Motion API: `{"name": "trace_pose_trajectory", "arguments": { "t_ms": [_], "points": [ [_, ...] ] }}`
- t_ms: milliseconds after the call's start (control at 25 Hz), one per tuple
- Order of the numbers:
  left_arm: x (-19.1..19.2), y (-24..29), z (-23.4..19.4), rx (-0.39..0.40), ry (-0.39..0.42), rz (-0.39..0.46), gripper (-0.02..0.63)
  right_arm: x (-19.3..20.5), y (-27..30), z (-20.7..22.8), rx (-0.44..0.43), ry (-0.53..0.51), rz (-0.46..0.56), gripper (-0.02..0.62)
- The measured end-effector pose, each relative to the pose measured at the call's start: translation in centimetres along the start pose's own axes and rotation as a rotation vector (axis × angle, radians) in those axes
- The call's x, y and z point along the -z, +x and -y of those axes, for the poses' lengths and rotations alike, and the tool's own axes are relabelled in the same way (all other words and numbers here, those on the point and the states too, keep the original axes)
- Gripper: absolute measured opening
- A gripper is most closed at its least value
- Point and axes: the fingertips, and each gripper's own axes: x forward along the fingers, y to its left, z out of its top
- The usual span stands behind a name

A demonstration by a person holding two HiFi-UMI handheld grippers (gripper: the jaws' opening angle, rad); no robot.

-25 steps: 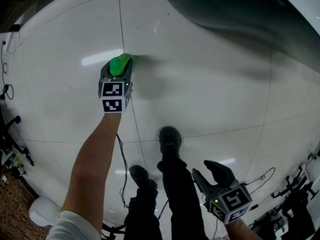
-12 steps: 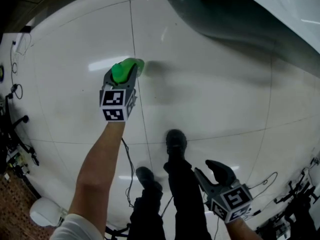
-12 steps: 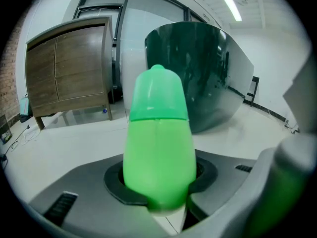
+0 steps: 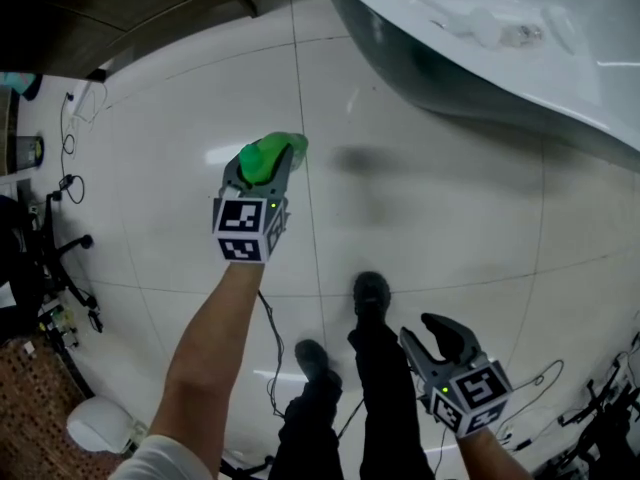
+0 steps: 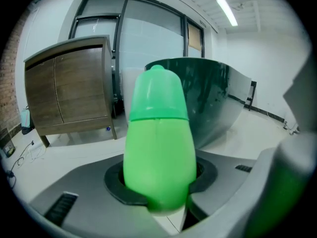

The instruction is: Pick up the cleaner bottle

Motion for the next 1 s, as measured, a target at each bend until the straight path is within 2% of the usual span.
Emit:
{"name": "trace_pose_trajectory", "arguments": {
  "t_ms": [440,600,1000],
  "points": [
    [-10.9,-10.0,-0.5,-0.032,-0.031,0.064,0.167,-5.2,-5.7,-3.3,-0.019,-0.071,0.074,0.164],
    [-15.1,-14.9,-0.8,-0.049,-0.038,0.124,0.166,-7.0,-8.1,-5.3,-0.016,-0.100,0.114,0.163],
    [-23.9,-29.1,-1.1,-0.064,-0.047,0.228,0.166,-8.8,-14.6,-13.1,0.005,-0.168,0.186,0.161]
  ]
}}
